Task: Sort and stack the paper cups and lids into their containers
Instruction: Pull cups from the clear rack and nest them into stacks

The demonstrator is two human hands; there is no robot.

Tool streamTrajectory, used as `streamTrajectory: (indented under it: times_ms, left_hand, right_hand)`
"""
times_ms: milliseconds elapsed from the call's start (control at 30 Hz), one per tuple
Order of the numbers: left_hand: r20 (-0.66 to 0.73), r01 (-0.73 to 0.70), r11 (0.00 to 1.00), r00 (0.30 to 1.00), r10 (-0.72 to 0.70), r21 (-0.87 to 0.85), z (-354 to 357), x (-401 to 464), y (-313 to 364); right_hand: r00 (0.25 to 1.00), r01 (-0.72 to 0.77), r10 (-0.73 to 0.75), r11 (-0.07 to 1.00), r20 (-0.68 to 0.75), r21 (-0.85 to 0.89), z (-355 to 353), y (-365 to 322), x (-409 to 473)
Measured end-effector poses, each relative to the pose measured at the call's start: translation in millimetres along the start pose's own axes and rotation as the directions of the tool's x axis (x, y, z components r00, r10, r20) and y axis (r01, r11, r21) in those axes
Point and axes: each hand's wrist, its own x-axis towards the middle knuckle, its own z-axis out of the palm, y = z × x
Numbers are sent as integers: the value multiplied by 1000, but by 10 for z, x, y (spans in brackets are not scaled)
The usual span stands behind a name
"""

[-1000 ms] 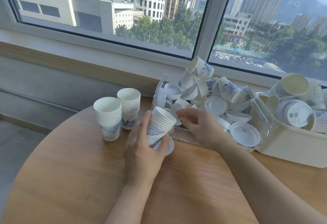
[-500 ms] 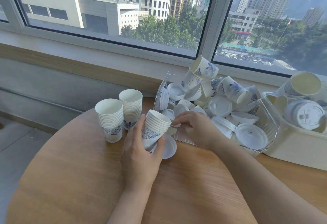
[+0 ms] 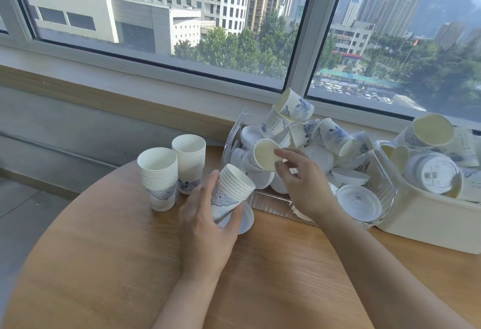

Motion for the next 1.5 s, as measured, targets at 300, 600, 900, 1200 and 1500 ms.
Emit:
streamTrajectory:
  times_ms: [300,600,900,1200,1500]
  left_hand:
    - [52,-60,998,997,60,-2,48,-37,40]
    - [77,-163,986,983,166,-43,82,-61,77]
    - [148,-185,981,970,193,-65,165,-97,152]
    - [104,-230,972,967,233,-46,236,-64,193]
    - [95,-238,971,966,241,-36,279,-64,156]
  right_hand:
    - [988,-142,154,908,2,394,-309,-58,-240]
    - [986,-167,161,961,46,222,-411,-194,-398]
    - [987,-143,137,988,85,67,-294,-192,-547]
    - [989,-136,128,984,77,115,-211,-190,-529]
    - [988,-148,138,971,66,190,-187,-124,-464]
